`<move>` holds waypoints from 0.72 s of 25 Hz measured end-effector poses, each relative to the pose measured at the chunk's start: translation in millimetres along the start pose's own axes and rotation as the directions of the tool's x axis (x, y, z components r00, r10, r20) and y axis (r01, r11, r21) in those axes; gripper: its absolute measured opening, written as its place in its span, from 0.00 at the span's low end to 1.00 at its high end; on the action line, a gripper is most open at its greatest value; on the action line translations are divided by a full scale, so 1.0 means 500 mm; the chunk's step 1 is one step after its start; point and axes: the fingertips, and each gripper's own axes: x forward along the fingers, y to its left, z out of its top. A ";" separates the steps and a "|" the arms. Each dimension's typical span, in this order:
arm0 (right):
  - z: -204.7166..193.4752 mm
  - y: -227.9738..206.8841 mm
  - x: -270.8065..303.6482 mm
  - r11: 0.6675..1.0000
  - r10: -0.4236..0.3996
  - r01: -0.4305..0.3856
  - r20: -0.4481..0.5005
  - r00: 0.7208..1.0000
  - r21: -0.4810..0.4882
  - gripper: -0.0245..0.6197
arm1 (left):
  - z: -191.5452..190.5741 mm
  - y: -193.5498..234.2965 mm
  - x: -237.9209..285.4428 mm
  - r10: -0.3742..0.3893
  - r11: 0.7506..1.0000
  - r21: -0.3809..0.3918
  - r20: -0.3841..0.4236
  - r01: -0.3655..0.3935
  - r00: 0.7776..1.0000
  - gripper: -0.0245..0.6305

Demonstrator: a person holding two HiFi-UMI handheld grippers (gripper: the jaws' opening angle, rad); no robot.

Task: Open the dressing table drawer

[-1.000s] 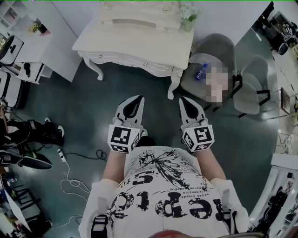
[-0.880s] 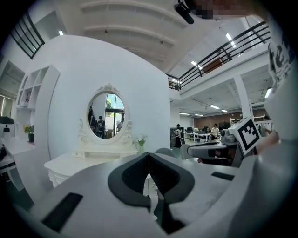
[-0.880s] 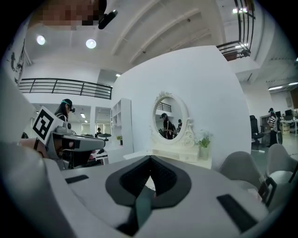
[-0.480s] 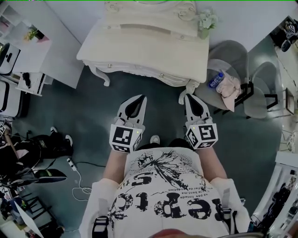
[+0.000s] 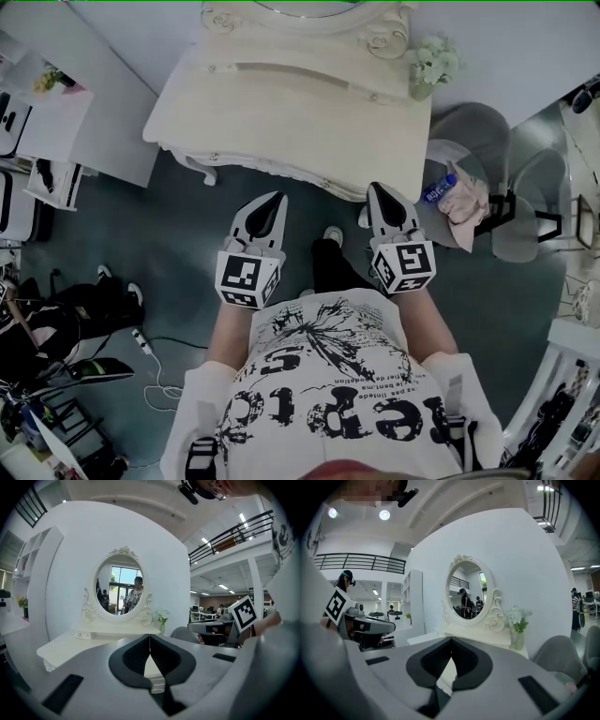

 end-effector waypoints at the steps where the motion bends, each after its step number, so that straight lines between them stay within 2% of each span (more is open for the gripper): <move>1: 0.007 -0.021 0.027 1.000 0.006 -0.006 0.001 1.000 -0.003 0.06 | 0.009 0.009 0.029 0.004 1.000 0.003 0.003 -0.004 1.000 0.07; 9: 0.056 -0.183 0.212 0.999 0.047 -0.047 -0.006 0.999 -0.016 0.07 | 0.105 0.075 0.266 0.017 1.000 0.019 0.062 -0.018 0.998 0.07; 15: 0.055 -0.277 0.299 1.000 0.004 -0.004 -0.034 0.999 -0.006 0.07 | 0.126 0.101 0.389 0.003 1.000 0.009 0.064 -0.004 0.998 0.07; 18: 0.026 -0.312 0.336 0.999 -0.045 0.044 -0.071 0.996 -0.018 0.07 | 0.111 0.116 0.439 -0.026 1.000 -0.005 0.034 0.027 0.999 0.07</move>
